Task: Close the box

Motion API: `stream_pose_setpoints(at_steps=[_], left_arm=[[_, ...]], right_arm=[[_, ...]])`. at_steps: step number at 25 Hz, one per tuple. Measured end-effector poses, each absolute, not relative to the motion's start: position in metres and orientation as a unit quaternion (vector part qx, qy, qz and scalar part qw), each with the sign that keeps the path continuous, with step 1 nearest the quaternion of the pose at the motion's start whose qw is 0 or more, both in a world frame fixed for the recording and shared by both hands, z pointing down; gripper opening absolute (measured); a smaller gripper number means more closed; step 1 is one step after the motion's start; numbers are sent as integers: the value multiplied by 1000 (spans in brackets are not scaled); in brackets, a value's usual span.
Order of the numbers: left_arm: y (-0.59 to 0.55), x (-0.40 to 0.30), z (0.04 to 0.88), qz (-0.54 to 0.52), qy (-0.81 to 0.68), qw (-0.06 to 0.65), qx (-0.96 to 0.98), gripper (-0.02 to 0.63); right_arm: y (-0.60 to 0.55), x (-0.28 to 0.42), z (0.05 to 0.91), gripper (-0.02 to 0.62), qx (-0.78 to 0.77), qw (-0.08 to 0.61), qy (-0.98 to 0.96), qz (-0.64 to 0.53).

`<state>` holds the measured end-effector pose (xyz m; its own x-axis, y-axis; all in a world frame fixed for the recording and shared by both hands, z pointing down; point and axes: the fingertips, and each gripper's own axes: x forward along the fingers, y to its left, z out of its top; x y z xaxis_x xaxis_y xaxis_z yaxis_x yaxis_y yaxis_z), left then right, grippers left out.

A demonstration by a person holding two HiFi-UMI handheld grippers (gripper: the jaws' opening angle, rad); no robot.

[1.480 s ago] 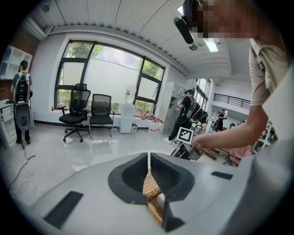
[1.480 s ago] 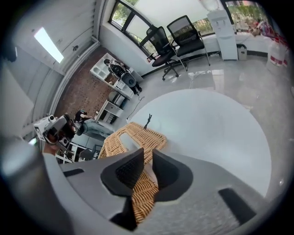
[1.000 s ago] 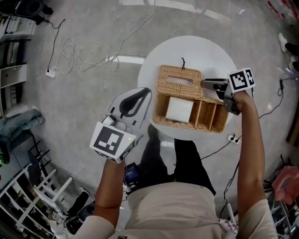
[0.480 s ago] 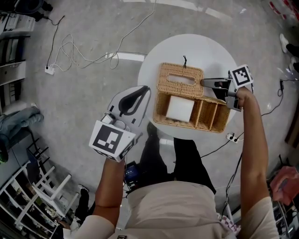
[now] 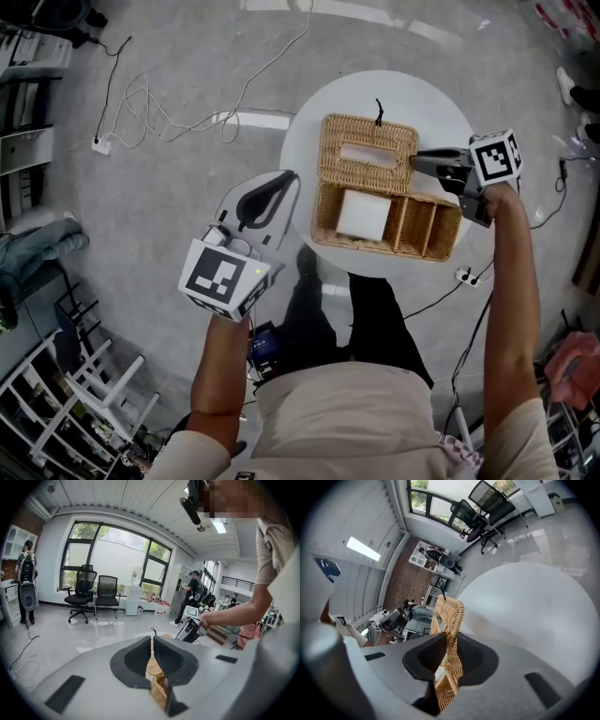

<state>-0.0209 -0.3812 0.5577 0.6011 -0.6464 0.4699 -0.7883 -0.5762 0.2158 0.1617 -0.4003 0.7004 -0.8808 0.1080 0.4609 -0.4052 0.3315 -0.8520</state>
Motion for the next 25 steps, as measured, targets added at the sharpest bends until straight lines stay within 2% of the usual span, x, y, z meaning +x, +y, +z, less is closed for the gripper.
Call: stream_pose_setpoints(at_steps=[9,25], left_arm=[[-374,-23,554,164,-403,190,880,21],[-356,-33,546,169,-387,190,886,21]], right_arm=[[-383,159,660,31,115,230,-819,512],[-330,149,631,69,129,247,-843,460]])
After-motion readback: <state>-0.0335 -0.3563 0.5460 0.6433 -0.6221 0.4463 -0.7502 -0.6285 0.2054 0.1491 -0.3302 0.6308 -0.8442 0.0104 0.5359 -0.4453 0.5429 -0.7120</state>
